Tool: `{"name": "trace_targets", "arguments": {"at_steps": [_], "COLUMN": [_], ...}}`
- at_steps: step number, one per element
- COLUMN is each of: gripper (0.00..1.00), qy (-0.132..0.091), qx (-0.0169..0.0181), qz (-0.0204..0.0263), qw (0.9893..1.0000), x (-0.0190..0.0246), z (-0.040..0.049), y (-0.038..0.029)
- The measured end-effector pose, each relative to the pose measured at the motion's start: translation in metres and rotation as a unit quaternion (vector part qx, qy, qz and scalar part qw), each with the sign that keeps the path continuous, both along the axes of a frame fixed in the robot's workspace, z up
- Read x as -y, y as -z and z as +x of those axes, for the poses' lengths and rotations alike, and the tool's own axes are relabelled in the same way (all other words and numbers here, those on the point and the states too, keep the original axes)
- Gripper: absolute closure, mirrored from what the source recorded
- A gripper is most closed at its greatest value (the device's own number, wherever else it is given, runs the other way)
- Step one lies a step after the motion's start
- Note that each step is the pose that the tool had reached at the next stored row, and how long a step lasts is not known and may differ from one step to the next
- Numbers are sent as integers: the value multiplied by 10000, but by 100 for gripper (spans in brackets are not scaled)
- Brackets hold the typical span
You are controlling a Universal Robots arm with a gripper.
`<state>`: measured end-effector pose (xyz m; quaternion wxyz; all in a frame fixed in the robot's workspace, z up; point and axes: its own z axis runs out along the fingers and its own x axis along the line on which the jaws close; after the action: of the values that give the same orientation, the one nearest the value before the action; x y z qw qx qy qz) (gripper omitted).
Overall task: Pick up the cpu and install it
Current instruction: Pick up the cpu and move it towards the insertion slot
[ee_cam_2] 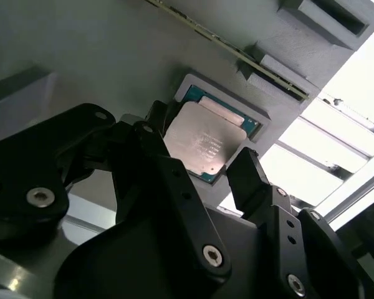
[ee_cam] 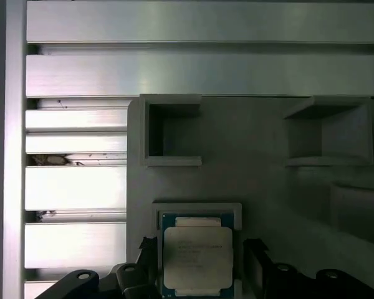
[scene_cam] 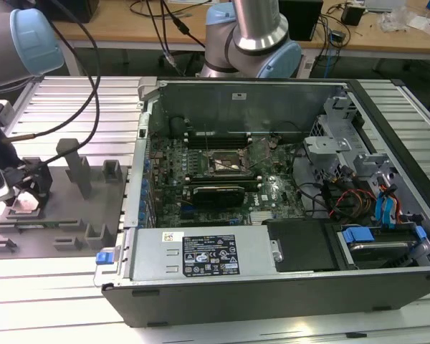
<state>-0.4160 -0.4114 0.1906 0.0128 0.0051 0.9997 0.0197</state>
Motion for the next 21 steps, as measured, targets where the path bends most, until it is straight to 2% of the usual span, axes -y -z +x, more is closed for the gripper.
{"name": "trace_targets", "arguments": {"at_steps": [21], "gripper": [34], "qy": [-22], "qx": [-1], "qz": [0], "qw": [10000], "x": [-6], "z": [-15], "y": [46]}}
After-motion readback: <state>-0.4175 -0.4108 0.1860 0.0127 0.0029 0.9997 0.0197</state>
